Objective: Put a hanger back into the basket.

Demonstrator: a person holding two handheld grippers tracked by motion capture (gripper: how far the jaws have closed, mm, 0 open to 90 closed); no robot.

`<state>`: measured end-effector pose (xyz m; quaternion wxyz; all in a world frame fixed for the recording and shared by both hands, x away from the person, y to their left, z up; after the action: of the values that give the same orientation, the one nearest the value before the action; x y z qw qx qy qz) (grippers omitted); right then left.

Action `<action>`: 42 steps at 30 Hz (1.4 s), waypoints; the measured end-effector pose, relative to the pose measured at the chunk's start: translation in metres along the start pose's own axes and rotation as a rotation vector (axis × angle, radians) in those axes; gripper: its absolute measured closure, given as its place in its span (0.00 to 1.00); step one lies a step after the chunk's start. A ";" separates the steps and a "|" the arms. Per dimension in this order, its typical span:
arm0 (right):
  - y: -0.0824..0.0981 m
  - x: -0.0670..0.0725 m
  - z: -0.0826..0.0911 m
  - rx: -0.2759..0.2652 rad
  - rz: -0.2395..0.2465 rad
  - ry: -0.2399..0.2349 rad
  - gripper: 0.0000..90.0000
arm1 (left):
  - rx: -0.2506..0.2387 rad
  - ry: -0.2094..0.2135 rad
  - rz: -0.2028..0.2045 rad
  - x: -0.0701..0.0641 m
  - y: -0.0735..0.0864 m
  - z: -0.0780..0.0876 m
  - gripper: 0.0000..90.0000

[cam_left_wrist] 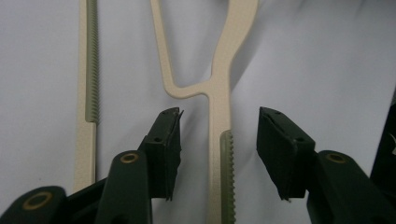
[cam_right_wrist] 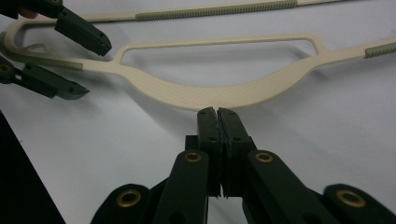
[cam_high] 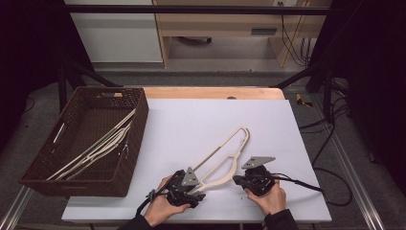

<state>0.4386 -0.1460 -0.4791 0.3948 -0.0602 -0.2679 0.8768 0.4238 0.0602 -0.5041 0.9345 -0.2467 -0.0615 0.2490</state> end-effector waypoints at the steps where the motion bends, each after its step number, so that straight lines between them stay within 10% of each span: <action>1: 0.000 -0.001 0.001 0.001 0.006 -0.003 0.99 | 0.001 -0.007 0.005 0.000 -0.001 -0.001 0.58; 12: -0.004 0.002 0.006 -0.020 0.000 -0.007 0.99 | 0.019 -0.033 0.025 -0.001 -0.006 -0.006 0.87; 23: -0.004 0.000 0.013 -0.053 0.026 -0.029 0.98 | 0.000 -0.044 0.013 -0.004 -0.008 0.003 0.88; 37: -0.008 -0.024 0.062 -0.366 -0.024 0.039 0.52 | -0.050 -0.042 0.026 -0.001 -0.010 0.024 0.89; 42: -0.001 -0.040 0.063 -0.386 -0.048 0.068 0.44 | -0.052 -0.047 0.035 0.005 -0.008 0.031 0.89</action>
<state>0.4463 -0.2014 -0.4297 0.4056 -0.1578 -0.4188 0.7970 0.4239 0.0701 -0.4737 0.9216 -0.2658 -0.0855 0.2696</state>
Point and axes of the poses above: each handheld gripper's, and its own axes: z roughly backward along the jaws, y roughly out of its underside, x roughly to its left, the point moved 5 cm from there along -z, roughly forward along the jaws, and after that the axes turned 10 degrees about x, right-handed, at the moved point
